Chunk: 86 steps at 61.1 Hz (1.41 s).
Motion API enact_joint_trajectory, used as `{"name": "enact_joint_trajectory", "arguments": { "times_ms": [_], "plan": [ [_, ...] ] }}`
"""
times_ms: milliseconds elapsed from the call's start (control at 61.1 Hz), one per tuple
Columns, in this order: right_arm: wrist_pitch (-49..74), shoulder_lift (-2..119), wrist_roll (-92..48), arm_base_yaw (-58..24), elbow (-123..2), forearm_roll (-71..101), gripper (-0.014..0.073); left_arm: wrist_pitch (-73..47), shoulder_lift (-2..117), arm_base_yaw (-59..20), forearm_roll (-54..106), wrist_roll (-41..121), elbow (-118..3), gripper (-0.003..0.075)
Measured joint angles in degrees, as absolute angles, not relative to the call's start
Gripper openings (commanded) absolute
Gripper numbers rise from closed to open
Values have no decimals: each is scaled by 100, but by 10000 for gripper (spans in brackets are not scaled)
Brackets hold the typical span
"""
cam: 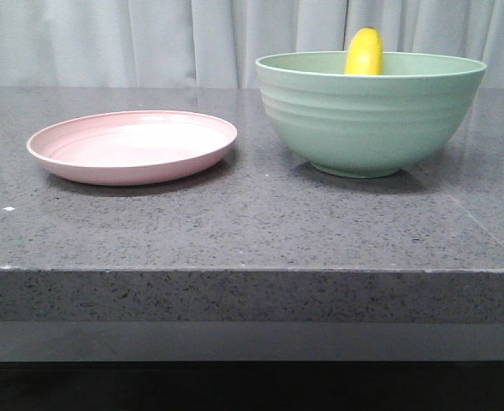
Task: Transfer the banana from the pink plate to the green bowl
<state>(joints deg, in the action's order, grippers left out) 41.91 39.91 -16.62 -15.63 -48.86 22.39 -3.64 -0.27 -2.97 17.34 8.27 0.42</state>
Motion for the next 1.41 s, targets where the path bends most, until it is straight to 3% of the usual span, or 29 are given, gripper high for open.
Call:
{"name": "enact_joint_trajectory", "arguments": {
  "times_ms": [442, 1407],
  "plan": [
    [4203, 3991, -1662, -1563, -4886, 2239, -69, -355, -27, -297, 382, -397, 42, -20],
    [3929, 3801, -1662, -1472, -4706, 2182, -69, -355, -27, -297, 326, -481, 42, -20]
  ]
}}
